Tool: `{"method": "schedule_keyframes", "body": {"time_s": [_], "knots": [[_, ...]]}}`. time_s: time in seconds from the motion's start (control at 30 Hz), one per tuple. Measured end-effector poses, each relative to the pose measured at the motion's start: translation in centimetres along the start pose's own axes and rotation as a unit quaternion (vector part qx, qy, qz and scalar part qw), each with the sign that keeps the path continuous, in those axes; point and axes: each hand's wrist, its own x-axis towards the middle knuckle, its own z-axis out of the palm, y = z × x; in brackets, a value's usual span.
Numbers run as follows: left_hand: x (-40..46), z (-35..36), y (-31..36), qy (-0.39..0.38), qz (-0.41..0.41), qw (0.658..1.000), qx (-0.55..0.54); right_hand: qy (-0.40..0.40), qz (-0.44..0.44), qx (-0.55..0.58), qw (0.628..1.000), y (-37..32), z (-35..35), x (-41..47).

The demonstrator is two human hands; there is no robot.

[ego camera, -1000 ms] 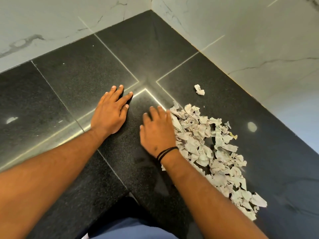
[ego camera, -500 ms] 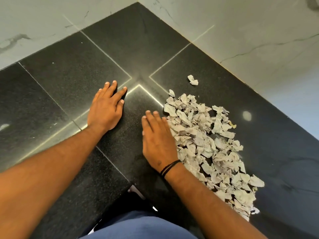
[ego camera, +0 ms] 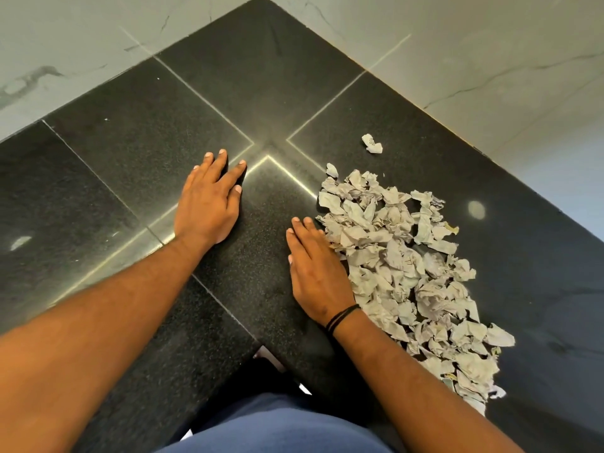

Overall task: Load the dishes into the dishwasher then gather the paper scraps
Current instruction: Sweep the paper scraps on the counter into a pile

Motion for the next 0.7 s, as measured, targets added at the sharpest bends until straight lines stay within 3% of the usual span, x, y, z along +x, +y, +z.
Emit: {"method": "schedule_keyframes", "body": {"time_s": [0.13, 0.37, 0.6, 0.7], "knots": [[0.0, 0.0, 0.0, 0.003, 0.0, 1.0, -0.004, 0.008, -0.036, -0.051, 0.998, -2.2, -0.6, 3.6], [0.0, 0.0, 0.0, 0.001, -0.002, 1.0, -0.005, -0.094, 0.106, -0.128, 0.982, 0.5, -0.8, 10.4], [0.0, 0.2, -0.2, -0.006, -0.006, 1.0, -0.002, -0.106, 0.13, -0.172, 0.971, 3.4, -3.6, 7.5], [0.0, 0.2, -0.2, -0.003, -0.004, 1.0, -0.003, -0.067, 0.122, -0.175, 0.975, 3.3, -5.0, 10.2]]}}
